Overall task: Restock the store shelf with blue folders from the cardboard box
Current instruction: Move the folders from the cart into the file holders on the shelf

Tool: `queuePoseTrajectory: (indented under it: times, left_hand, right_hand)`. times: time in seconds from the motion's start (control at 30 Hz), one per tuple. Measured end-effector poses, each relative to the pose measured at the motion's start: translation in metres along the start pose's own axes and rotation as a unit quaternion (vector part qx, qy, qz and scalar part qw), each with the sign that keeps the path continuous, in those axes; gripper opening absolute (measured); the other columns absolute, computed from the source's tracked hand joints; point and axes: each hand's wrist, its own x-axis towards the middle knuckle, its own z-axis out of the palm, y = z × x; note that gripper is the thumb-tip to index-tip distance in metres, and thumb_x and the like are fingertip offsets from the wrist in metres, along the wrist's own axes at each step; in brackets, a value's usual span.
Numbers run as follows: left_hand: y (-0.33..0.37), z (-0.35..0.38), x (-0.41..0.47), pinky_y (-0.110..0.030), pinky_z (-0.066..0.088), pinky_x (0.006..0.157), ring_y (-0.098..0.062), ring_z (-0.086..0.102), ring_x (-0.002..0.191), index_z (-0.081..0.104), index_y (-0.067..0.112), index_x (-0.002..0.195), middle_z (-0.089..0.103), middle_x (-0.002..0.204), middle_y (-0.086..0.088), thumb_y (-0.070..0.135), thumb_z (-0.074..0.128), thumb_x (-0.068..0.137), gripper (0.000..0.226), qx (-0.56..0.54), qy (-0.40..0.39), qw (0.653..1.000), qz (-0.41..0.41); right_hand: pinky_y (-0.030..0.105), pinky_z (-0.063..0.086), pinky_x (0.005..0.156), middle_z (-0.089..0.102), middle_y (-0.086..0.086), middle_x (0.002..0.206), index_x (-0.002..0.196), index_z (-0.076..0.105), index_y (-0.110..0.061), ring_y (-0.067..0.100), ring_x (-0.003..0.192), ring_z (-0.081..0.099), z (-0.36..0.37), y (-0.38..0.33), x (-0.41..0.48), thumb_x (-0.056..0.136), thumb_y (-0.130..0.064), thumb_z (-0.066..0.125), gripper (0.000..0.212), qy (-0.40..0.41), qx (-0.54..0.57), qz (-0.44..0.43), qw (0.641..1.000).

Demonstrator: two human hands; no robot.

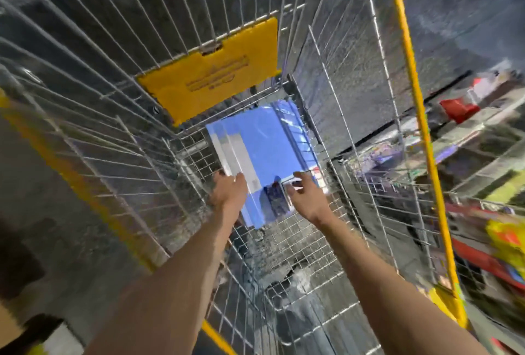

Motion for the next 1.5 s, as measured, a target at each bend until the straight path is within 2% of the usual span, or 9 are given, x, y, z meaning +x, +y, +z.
queuePoseTrajectory:
  times: [0.27,0.37,0.63,0.77,0.83,0.93,1.2,1.27,1.5]
  left_hand:
    - [0.022,0.015,0.011,-0.034,0.042,0.081,-0.038,0.059,0.118,0.038,0.002,0.142,0.058,0.135,-0.021,0.027,0.056,0.098,0.054,-0.050,-0.006,0.997,-0.060]
    - [0.024,0.011,0.015,-0.046,0.045,0.105,-0.043,0.052,0.129,0.037,0.006,0.145,0.052,0.144,-0.023,0.045,0.053,0.098,0.063,-0.075,0.003,0.995,-0.066]
    - [0.042,-0.002,-0.001,-0.053,0.008,0.125,-0.037,0.011,0.155,0.016,0.020,0.162,0.008,0.169,-0.009,0.054,0.017,0.108,0.065,-0.175,-0.073,0.979,-0.080]
    - [0.051,0.008,-0.022,-0.046,0.033,0.118,-0.031,0.041,0.142,0.040,0.027,0.151,0.037,0.160,-0.007,0.060,0.026,0.104,0.059,-0.278,-0.094,0.954,-0.060]
    - [0.055,0.013,-0.028,-0.033,0.052,0.087,-0.025,0.064,0.105,0.061,0.023,0.117,0.067,0.122,-0.007,0.061,0.029,0.103,0.052,-0.311,-0.105,0.943,-0.049]
    - [0.066,0.016,-0.041,-0.021,0.049,0.060,-0.011,0.065,0.077,0.064,0.018,0.102,0.068,0.088,0.002,0.050,0.031,0.108,0.047,-0.343,-0.158,0.926,-0.029]
    - [0.083,0.024,-0.069,-0.023,0.054,0.080,-0.016,0.066,0.113,0.059,0.028,0.138,0.069,0.125,-0.002,0.031,0.059,0.102,0.036,-0.328,-0.228,0.916,0.028]
    - [0.087,0.024,-0.073,-0.023,0.052,0.080,-0.017,0.064,0.112,0.059,0.028,0.138,0.066,0.126,-0.003,0.036,0.055,0.103,0.036,-0.317,-0.238,0.917,0.034]
    - [0.098,0.028,-0.078,-0.028,0.050,0.087,-0.015,0.061,0.109,0.053,0.033,0.145,0.063,0.123,0.002,0.036,0.046,0.107,0.039,-0.267,-0.270,0.922,0.073]
  right_hand:
    - [0.035,0.052,0.094,0.058,0.013,0.138,0.147,0.040,-0.009,0.026,0.115,0.061,0.004,0.004,0.036,0.104,-0.028,0.051,0.049,-0.006,0.021,0.020,1.000]
    - [0.020,0.048,0.073,0.058,0.015,0.137,0.147,0.040,-0.007,0.020,0.106,0.059,0.003,0.004,0.040,0.104,-0.026,0.050,0.048,-0.007,0.017,0.019,1.000]
    - [0.045,0.048,0.103,0.062,0.009,0.135,0.142,0.050,-0.016,0.023,0.117,0.061,0.001,-0.012,0.040,0.101,-0.038,0.053,0.047,-0.002,0.032,-0.012,0.999]
    - [0.041,0.038,0.113,0.052,0.004,0.147,0.145,0.049,-0.024,0.022,0.133,0.050,0.000,-0.027,0.035,0.097,-0.051,0.055,0.056,0.021,0.011,-0.044,0.999]
    - [0.033,0.032,0.115,0.047,0.001,0.152,0.148,0.047,-0.023,0.018,0.139,0.044,-0.002,-0.035,0.034,0.096,-0.051,0.058,0.060,0.039,0.017,-0.069,0.997]
    - [0.024,0.031,0.107,0.050,-0.004,0.148,0.148,0.046,-0.025,0.013,0.137,0.045,-0.011,-0.042,0.032,0.092,-0.055,0.061,0.066,0.062,0.026,-0.080,0.995]
    - [0.011,0.043,0.083,0.069,-0.007,0.108,0.127,0.061,-0.024,0.006,0.099,0.064,-0.039,-0.034,0.029,0.105,-0.044,0.044,0.034,0.053,0.018,-0.136,0.989]
    - [0.023,0.045,0.077,0.068,-0.002,0.097,0.111,0.060,-0.026,0.015,0.090,0.063,-0.043,-0.030,0.032,0.107,-0.039,0.037,0.027,0.063,-0.005,-0.155,0.986]
    - [0.041,0.048,0.096,0.070,0.000,0.101,0.103,0.064,-0.018,0.021,0.099,0.064,-0.072,-0.025,0.033,0.105,-0.050,0.032,0.046,0.047,0.033,-0.139,0.989]
